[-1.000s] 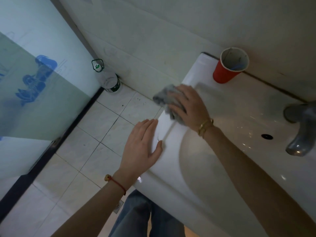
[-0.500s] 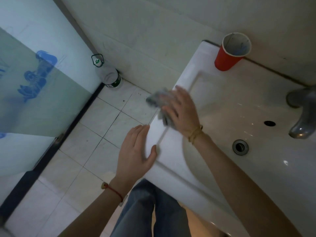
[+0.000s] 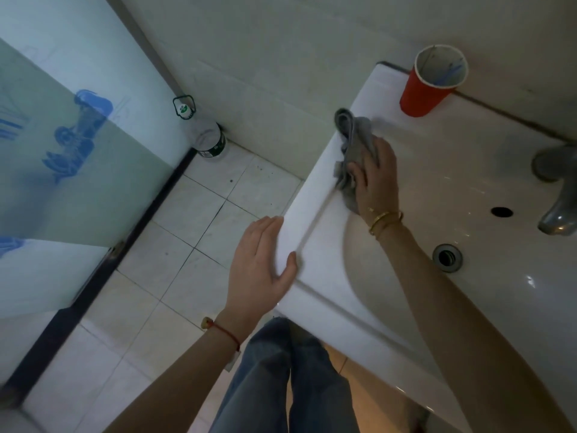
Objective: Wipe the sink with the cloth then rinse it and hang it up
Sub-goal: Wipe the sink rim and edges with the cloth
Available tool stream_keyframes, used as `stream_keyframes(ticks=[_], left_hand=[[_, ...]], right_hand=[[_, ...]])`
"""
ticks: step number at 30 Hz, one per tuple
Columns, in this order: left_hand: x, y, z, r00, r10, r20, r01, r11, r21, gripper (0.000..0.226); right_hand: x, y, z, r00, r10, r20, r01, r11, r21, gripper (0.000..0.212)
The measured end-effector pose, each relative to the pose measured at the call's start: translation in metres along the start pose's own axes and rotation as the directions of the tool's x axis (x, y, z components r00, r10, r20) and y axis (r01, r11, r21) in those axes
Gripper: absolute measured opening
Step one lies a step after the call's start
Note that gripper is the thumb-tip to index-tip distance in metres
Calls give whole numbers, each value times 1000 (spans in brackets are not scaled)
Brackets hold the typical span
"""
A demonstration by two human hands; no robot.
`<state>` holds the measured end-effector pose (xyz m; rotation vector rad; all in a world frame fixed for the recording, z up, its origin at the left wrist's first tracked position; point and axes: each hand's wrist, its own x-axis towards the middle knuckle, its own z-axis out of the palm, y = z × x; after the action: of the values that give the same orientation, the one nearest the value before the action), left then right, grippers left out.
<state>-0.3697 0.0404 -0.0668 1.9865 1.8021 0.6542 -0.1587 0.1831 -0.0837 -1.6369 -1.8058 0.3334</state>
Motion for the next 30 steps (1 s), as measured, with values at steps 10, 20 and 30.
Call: stream_keyframes(ticks=[10,20,30], left_hand=[[0,2,1,1000,-14,12,14,1000,-24,58],[-1,4,0,999,-31,31,32,999,-22,59],[0,4,-2,1000,-10,16,11,997,-70,56]], right_hand=[[-62,9,-1,991,-53,122,83,964,-253,50],[-69,2,0,991,-32,128,71,947,-314,45],[-5,16,-10,984,73,161,-12,937,-349,45]])
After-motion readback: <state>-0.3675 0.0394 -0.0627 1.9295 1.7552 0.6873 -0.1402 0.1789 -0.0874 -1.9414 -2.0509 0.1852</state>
